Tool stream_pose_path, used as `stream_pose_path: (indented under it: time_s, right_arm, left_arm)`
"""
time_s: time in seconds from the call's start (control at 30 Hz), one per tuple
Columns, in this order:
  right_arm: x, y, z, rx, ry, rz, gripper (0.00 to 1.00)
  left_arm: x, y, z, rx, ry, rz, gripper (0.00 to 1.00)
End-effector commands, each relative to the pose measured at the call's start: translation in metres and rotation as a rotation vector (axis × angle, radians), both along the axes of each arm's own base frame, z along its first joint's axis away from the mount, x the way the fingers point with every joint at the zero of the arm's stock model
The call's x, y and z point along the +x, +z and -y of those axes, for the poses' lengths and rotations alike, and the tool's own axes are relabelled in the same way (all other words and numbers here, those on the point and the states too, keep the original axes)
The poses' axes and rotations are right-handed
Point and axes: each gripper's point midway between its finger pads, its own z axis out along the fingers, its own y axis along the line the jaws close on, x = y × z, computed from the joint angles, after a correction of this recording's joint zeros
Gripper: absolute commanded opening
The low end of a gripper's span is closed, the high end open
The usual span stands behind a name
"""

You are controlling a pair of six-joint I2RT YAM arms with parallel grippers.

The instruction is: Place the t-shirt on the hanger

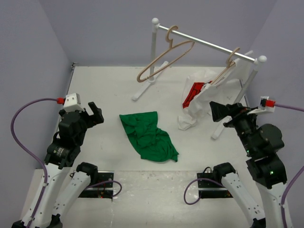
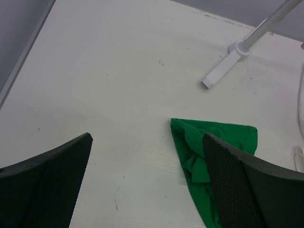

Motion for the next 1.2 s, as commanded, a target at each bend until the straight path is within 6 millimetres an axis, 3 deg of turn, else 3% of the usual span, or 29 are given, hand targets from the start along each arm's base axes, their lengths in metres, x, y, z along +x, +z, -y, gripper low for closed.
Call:
stream_pose_path:
  time_s: [0.0,0.13,0.2,0.3,0.37,0.57,0.63,0.77,1.03,1.1,1.17]
  right_arm:
    - [0.031,0.021,-0.055,0.001,0.252,-0.043,0.99]
    - [0.072,0.018,-0.085,-0.025,0.309,-0.128,0.99]
    - [0.084,0.030,-0.101,-0.047,0.301,-0.103,0.99]
    - [0.120,0.012,-0.125,-0.083,0.287,-0.187,0.98]
    - [0.137,0.015,-0.147,-0.101,0.271,-0.197,0.97]
    - [0.199,-0.017,-0.178,-0.286,0.064,-0.255,0.96]
    - [0.209,-0.004,-0.184,-0.306,0.013,-0.236,0.96]
    - [0.238,-0.021,-0.197,-0.383,-0.065,-0.272,0.88]
    - [0.264,-0.032,-0.218,-0.370,-0.079,-0.262,0.84]
    - [0.268,-0.030,-0.216,-0.377,-0.105,-0.263,0.82]
    - [0.274,-0.044,-0.211,-0.416,-0.148,-0.287,0.73]
  left_arm:
    - [0.006,0.002,0.005,-0.015,-0.011,0.019,1.00]
    - [0.008,-0.001,0.006,-0.013,-0.013,0.008,1.00]
    - [0.008,-0.003,0.005,-0.011,-0.011,0.003,1.00]
    - [0.009,-0.004,0.006,-0.009,-0.012,-0.004,1.00]
    - [0.010,-0.005,0.006,-0.008,-0.014,-0.009,1.00]
    - [0.011,-0.010,0.007,-0.005,-0.017,-0.025,1.00]
    - [0.012,-0.012,0.008,-0.005,-0.021,-0.033,1.00]
    - [0.013,-0.013,0.010,-0.007,-0.029,-0.037,1.00]
    - [0.012,-0.011,0.013,-0.012,-0.043,-0.028,1.00]
    - [0.012,-0.011,0.013,-0.012,-0.044,-0.028,1.00]
    - [0.012,-0.011,0.013,-0.013,-0.045,-0.026,1.00]
